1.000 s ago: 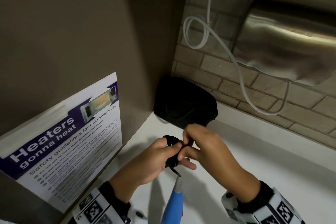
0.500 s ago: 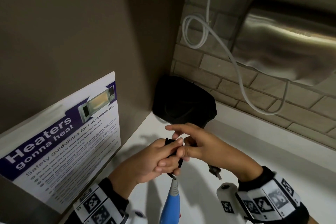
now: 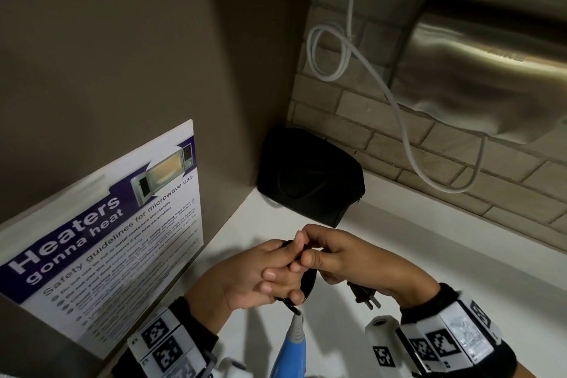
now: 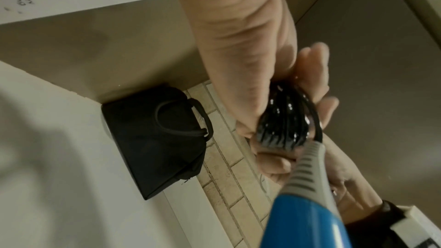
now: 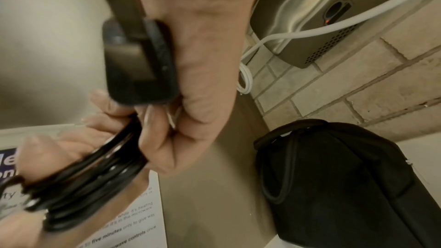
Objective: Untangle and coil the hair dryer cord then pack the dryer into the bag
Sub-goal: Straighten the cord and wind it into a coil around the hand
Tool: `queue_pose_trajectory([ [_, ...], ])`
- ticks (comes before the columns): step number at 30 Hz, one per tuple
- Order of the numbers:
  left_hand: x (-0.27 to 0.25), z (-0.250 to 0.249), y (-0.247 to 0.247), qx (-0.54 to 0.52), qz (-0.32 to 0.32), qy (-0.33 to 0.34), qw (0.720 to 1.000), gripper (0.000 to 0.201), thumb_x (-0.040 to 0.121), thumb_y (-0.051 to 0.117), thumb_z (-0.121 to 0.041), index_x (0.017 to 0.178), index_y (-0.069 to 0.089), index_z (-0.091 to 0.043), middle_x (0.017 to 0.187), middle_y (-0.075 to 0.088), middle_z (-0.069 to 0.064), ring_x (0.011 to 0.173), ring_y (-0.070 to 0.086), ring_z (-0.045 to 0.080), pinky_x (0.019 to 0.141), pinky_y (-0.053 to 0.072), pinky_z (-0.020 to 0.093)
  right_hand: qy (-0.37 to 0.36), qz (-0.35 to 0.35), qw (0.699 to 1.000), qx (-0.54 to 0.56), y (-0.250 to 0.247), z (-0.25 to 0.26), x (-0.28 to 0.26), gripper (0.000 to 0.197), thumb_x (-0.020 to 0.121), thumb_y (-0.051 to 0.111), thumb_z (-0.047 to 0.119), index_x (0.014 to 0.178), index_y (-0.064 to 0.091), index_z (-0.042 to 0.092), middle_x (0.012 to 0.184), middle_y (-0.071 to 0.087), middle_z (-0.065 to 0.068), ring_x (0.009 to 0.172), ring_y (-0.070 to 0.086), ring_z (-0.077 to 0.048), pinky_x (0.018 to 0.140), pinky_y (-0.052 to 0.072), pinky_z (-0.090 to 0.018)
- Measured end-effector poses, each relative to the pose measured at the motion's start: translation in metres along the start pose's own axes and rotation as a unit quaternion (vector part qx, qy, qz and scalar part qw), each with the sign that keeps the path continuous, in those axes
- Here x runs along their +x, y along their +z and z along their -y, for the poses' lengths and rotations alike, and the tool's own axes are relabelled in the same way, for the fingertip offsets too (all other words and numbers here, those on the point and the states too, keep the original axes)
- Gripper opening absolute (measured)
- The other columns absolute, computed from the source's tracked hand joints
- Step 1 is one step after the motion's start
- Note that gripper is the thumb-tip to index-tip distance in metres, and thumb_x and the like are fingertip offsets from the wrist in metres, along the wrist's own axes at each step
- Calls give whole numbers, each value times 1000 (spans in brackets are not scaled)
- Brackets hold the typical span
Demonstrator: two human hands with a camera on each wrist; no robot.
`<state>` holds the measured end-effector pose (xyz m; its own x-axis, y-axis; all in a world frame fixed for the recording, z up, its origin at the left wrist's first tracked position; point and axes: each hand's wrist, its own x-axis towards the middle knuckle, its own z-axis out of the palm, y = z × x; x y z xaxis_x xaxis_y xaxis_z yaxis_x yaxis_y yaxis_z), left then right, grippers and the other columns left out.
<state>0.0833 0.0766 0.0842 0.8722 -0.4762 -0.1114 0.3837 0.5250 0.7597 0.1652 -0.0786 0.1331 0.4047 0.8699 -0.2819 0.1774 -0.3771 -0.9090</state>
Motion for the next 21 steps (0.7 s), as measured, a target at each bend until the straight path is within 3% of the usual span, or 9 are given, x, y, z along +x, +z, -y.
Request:
queue_pose_trajectory([
  [4, -1, 1, 1, 55, -38, 20, 998, 46, 73, 63, -62, 60, 49, -20, 35, 34, -14, 35, 40, 5, 67, 49, 23, 24, -32, 998, -40, 3, 3, -1, 52, 72, 66, 56, 81, 45, 8, 73, 38, -9, 57, 31, -14, 49, 30, -24],
  [8, 3, -1, 8, 87, -174, 16, 981, 51, 76, 53, -63, 54, 43, -18, 36, 29, -8, 37, 35, 9, 64, 48, 25, 54, -68, 995, -55, 7, -1, 2, 71, 74, 66, 63, 85, 45, -4, 76, 42, -10, 64, 34, -21, 52, 34, -24],
  [10, 6, 2, 11, 122, -258, 45, 957, 52, 77, 52, -60, 48, 40, -18, 37, 28, -6, 37, 31, 12, 59, 46, 27, 61, -88, 994, -34, 12, -4, 3, 62, 73, 66, 58, 83, 49, -1, 76, 47, -9, 58, 36, -15, 50, 34, -20],
  [12, 9, 5, 13, 150, -328, 74, 930, 55, 75, 54, -61, 44, 38, -19, 38, 29, -2, 37, 27, 14, 53, 43, 27, 51, -88, 995, 13, 19, -5, 3, 51, 82, 64, 47, 87, 55, -3, 74, 54, -5, 56, 40, -10, 50, 35, -17],
  [15, 13, 9, 12, 207, -416, 93, 881, 63, 79, 48, -64, 49, 42, -9, 47, 37, 11, 39, 29, 16, 39, 31, 21, 25, -78, 991, 105, 27, -3, 3, 27, 93, 56, 31, 82, 62, 7, 68, 62, 2, 49, 43, -4, 46, 31, -16],
  [18, 14, 11, 12, 232, -414, 116, 873, 62, 80, 43, -62, 60, 49, -3, 49, 39, 11, 38, 35, 13, 40, 34, 19, 22, -110, 980, 165, 29, -6, 4, 35, 95, 53, 32, 82, 58, 0, 65, 55, -2, 45, 34, -4, 44, 28, -16],
  [21, 10, 19, 12, 248, -382, 151, 878, 54, 90, 38, -48, 71, 52, 0, 54, 42, 5, 45, 40, 7, 49, 37, 13, 9, -134, 969, 209, 31, -6, 5, 32, 98, 46, 32, 91, 56, 2, 61, 56, 1, 45, 43, -3, 43, 27, -14],
])
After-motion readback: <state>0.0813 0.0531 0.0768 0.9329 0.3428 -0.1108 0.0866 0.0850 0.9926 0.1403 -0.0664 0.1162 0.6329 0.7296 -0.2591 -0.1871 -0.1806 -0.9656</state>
